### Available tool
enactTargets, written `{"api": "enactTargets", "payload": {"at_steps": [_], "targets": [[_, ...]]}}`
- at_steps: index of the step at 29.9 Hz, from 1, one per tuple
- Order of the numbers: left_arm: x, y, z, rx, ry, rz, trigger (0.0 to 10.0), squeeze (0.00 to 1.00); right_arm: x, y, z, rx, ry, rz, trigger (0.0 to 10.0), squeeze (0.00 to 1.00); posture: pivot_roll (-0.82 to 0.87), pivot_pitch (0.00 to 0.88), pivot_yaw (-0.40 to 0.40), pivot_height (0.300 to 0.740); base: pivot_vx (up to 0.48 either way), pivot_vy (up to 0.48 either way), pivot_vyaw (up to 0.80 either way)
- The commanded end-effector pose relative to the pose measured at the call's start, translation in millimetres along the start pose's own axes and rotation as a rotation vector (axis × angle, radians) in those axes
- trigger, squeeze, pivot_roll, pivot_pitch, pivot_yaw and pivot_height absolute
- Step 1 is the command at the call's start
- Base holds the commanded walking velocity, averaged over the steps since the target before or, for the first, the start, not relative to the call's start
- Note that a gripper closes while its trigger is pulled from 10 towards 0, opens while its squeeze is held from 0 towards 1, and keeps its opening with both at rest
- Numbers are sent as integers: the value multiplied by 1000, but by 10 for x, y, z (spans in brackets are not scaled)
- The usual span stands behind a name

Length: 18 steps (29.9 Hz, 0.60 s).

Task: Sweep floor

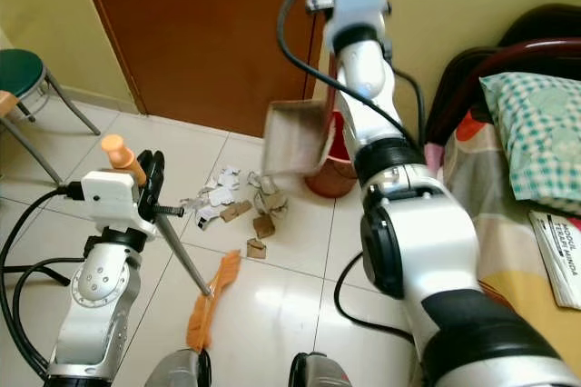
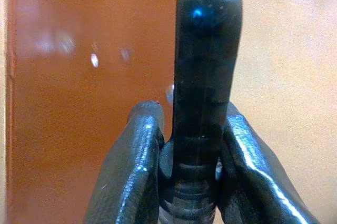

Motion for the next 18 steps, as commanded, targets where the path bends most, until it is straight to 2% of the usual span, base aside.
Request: {"api": "enactTargets", "payload": {"at_steps": [1, 5, 6, 7, 8, 13, 17, 18], "targets": [[36, 0, -71, 36, -28, 3, 10000, 0, -107, 21, -2, -11, -31, -19, 10000, 0, 102, 66, -64, 740, 0, 0, 0], [35, -43, -69, 35, -32, -4, 10000, 0, -242, 348, -486, 115, -67, -18, 10000, 0, 83, 52, -56, 740, 0, 0, 0], [35, -47, -70, 35, -32, -5, 10000, 0, -259, 397, -543, 129, -60, -15, 10000, 0, 83, 52, -56, 740, 0, 0, 0], [27, -45, -77, 37, -33, -8, 10000, 0, -289, 516, -671, 170, -74, 4, 10000, 0, 80, 50, -55, 740, 0, 0, 0], [27, -45, -77, 37, -33, -8, 10000, 0, -289, 516, -671, 170, -74, 4, 10000, 0, 80, 50, -55, 740, 0, 0, 0], [16, -45, -96, 42, -32, -15, 10000, 0, -225, 794, -980, 299, -61, 112, 10000, 0, 67, 39, -58, 740, 0, 0, 0], [12, -67, -96, 41, -34, -20, 10000, 0, -11, 1273, -1368, 517, -83, 334, 10000, 0, 67, 38, -61, 740, 0, 0, 0], [12, -67, -96, 41, -34, -20, 10000, 0, -11, 1273, -1368, 517, -83, 334, 10000, 0, 67, 38, -61, 740, 0, 0, 0]]}}
Point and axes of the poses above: a point about 5 cm out from each wrist's last joint towards the gripper, its own y axis pointing back from the gripper into the wrist, its own z axis along the axis of the wrist's last joint, x = y × z, the point moved 5 cm from there along -y, pointing out of the wrist towards the gripper, and after that the axes turned 13 degrees about y, right-handed, at the moved point
